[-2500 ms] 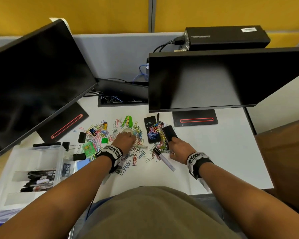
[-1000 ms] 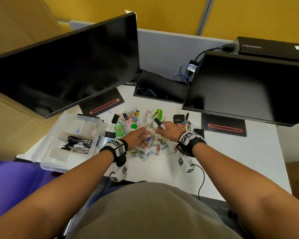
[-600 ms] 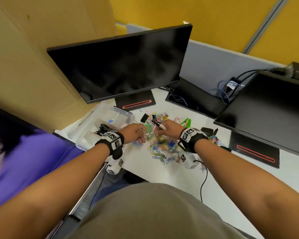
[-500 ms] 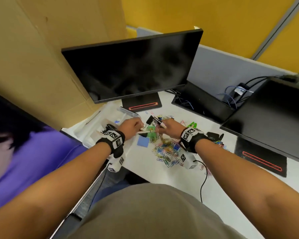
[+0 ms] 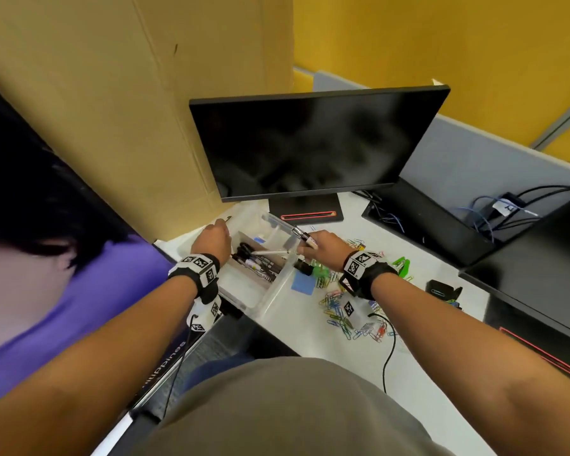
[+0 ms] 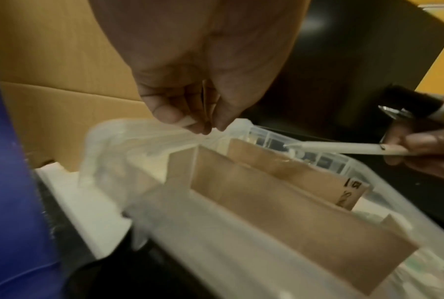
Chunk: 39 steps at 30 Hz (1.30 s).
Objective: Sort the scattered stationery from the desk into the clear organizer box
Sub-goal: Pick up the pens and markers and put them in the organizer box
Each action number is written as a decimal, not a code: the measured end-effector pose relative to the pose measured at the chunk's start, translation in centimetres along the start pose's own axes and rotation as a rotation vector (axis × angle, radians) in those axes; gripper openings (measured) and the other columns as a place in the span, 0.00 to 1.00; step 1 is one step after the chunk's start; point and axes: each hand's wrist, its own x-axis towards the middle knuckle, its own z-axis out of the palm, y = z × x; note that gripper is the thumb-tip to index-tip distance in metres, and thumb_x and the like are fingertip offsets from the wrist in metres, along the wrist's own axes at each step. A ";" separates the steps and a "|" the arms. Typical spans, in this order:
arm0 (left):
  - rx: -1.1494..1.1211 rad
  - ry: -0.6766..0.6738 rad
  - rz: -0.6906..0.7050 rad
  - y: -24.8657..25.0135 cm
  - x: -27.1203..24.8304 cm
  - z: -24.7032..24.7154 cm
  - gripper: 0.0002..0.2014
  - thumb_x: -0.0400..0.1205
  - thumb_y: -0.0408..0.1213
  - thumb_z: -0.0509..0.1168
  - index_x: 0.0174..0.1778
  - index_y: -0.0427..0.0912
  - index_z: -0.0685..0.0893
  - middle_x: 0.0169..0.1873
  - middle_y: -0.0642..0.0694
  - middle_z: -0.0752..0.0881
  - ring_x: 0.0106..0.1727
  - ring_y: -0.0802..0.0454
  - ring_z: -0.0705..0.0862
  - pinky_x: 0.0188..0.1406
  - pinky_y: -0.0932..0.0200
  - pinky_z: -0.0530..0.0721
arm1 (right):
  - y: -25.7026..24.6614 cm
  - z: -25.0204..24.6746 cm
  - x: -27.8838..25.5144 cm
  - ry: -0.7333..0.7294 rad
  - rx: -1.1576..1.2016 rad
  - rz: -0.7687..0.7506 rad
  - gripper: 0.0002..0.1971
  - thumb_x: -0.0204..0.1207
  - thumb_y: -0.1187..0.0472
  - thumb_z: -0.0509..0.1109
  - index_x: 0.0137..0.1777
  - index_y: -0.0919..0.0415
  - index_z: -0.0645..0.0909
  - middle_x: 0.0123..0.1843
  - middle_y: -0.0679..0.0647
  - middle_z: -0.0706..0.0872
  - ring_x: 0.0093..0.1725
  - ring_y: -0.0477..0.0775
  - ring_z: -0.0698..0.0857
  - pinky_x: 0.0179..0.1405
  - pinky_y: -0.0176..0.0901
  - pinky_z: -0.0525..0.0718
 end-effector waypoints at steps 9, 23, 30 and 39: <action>0.029 0.005 -0.005 -1.2 0.2 0.8 0.09 0.86 0.34 0.55 0.59 0.36 0.73 0.51 0.33 0.82 0.51 0.31 0.83 0.48 0.43 0.80 | -4.9 4.1 2.9 0.037 -0.383 -0.094 0.16 0.84 0.50 0.61 0.61 0.61 0.79 0.58 0.62 0.86 0.57 0.64 0.85 0.52 0.51 0.81; 0.042 0.002 0.025 -1.2 0.1 0.9 0.10 0.87 0.31 0.55 0.63 0.34 0.72 0.53 0.32 0.82 0.52 0.32 0.83 0.47 0.45 0.78 | -6.6 8.0 4.3 -0.094 -0.673 -0.096 0.14 0.84 0.54 0.62 0.60 0.62 0.82 0.53 0.61 0.88 0.48 0.61 0.87 0.40 0.45 0.75; 0.005 0.019 0.035 -1.4 0.2 1.1 0.09 0.87 0.32 0.54 0.61 0.35 0.72 0.52 0.32 0.82 0.50 0.32 0.83 0.47 0.44 0.79 | -6.8 5.4 5.2 -0.273 -0.109 0.069 0.19 0.81 0.64 0.63 0.72 0.65 0.72 0.56 0.64 0.86 0.47 0.61 0.87 0.41 0.45 0.82; 0.013 0.019 0.027 -1.6 0.3 1.4 0.08 0.86 0.30 0.55 0.60 0.36 0.72 0.50 0.34 0.82 0.48 0.34 0.83 0.42 0.47 0.76 | -7.6 4.6 4.9 -0.351 0.072 0.121 0.11 0.85 0.60 0.64 0.61 0.62 0.67 0.44 0.64 0.91 0.23 0.52 0.83 0.17 0.39 0.77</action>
